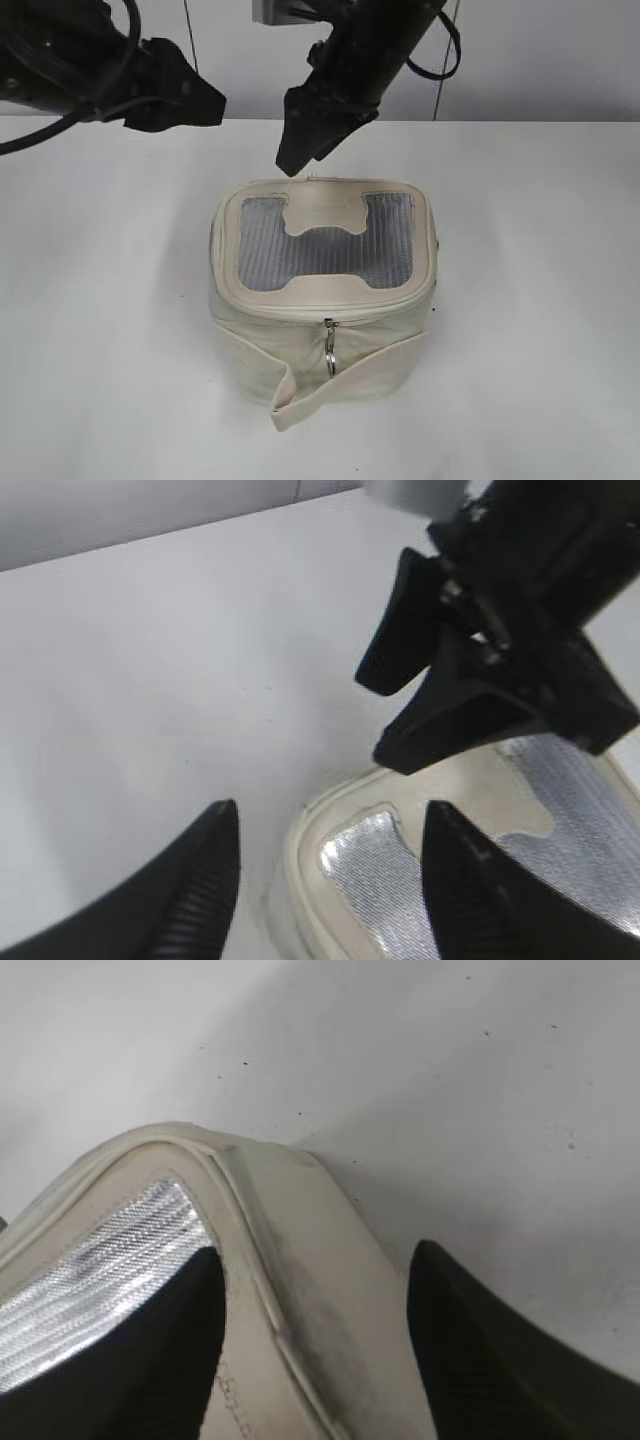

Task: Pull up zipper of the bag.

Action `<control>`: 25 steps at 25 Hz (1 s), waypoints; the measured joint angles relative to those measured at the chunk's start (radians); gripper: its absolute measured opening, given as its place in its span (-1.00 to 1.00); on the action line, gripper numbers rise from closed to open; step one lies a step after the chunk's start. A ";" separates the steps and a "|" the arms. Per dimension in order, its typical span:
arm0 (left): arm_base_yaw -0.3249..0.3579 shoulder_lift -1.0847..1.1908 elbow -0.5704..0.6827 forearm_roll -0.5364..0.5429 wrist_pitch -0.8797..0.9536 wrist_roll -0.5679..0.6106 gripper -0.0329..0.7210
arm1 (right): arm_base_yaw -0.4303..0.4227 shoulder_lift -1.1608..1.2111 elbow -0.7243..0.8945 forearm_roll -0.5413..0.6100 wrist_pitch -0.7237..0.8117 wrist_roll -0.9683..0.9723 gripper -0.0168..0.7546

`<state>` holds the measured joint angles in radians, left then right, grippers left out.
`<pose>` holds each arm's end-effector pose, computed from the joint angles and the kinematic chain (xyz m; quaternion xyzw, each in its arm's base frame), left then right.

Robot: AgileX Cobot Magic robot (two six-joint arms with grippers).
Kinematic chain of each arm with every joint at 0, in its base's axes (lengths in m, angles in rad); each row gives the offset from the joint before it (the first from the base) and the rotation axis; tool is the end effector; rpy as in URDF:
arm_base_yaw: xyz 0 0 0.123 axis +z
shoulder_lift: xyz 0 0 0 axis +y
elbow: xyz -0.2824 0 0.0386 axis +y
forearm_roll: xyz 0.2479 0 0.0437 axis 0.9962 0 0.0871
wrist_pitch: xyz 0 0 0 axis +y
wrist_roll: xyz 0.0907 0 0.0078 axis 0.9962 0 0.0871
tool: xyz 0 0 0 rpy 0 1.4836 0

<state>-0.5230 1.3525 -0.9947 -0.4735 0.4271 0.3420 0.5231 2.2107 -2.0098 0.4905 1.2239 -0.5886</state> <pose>0.2468 -0.1622 0.3066 0.2309 0.8637 -0.2147 0.3932 0.3898 0.2714 0.2413 -0.4613 0.8477 0.2326 0.1205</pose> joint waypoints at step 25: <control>0.006 0.652 -0.811 -0.020 0.577 0.242 0.29 | -0.267 -0.170 0.168 -0.148 -0.004 0.203 0.24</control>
<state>-0.5174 2.0045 -1.8054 -0.4937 1.0036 0.5835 0.2561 2.0407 -1.8421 0.3425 1.2198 -0.3853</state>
